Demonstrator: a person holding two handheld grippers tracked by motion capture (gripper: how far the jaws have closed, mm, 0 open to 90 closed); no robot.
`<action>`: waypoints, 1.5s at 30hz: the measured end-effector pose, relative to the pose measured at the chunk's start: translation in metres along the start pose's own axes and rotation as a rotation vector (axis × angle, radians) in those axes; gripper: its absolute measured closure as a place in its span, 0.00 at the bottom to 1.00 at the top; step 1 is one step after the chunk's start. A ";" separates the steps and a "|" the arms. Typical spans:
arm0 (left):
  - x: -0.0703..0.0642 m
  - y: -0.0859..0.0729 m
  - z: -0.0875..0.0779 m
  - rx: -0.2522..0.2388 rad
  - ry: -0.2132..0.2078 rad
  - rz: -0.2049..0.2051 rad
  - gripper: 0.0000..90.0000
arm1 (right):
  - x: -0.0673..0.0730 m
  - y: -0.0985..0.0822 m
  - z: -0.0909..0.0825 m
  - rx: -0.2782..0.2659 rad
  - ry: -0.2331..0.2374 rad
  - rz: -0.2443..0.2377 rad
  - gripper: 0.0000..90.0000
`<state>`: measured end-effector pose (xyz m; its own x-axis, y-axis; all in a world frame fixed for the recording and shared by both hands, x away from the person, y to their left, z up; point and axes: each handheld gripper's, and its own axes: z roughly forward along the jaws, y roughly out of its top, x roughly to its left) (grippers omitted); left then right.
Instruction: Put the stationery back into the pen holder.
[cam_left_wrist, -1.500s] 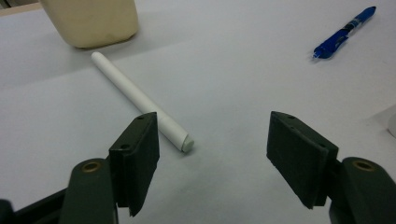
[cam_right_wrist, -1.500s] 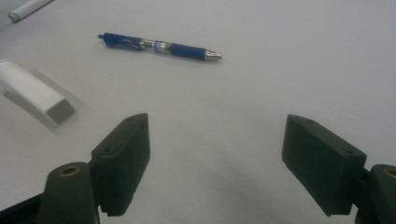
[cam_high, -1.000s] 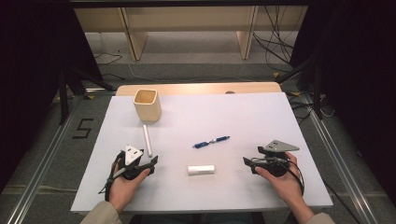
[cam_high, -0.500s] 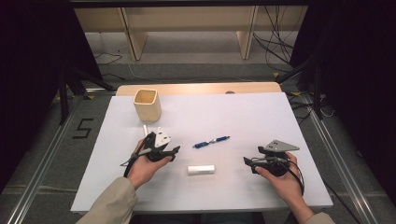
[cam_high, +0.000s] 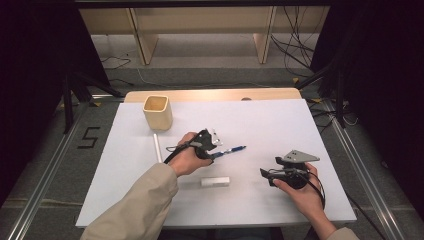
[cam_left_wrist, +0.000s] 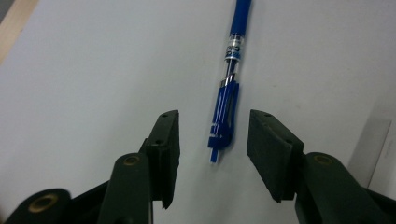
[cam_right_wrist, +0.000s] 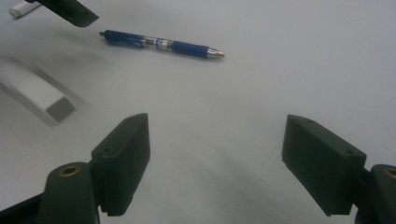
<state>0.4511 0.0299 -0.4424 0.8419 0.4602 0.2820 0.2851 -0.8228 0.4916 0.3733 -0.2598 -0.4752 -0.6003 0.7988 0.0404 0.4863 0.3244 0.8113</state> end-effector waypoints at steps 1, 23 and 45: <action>0.000 0.004 0.002 0.018 -0.004 0.014 0.61 | 0.000 0.000 0.000 0.002 0.002 -0.002 0.27; -0.003 0.050 0.042 0.170 -0.086 0.125 0.66 | 0.000 0.001 0.002 -0.001 0.015 -0.010 0.27; 0.004 0.057 0.053 0.213 -0.134 0.105 0.73 | 0.000 0.001 0.002 0.002 0.016 -0.007 0.27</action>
<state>0.4956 -0.0332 -0.4569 0.9209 0.3324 0.2037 0.2713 -0.9216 0.2774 0.3747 -0.2586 -0.4758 -0.6137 0.7883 0.0440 0.4830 0.3308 0.8107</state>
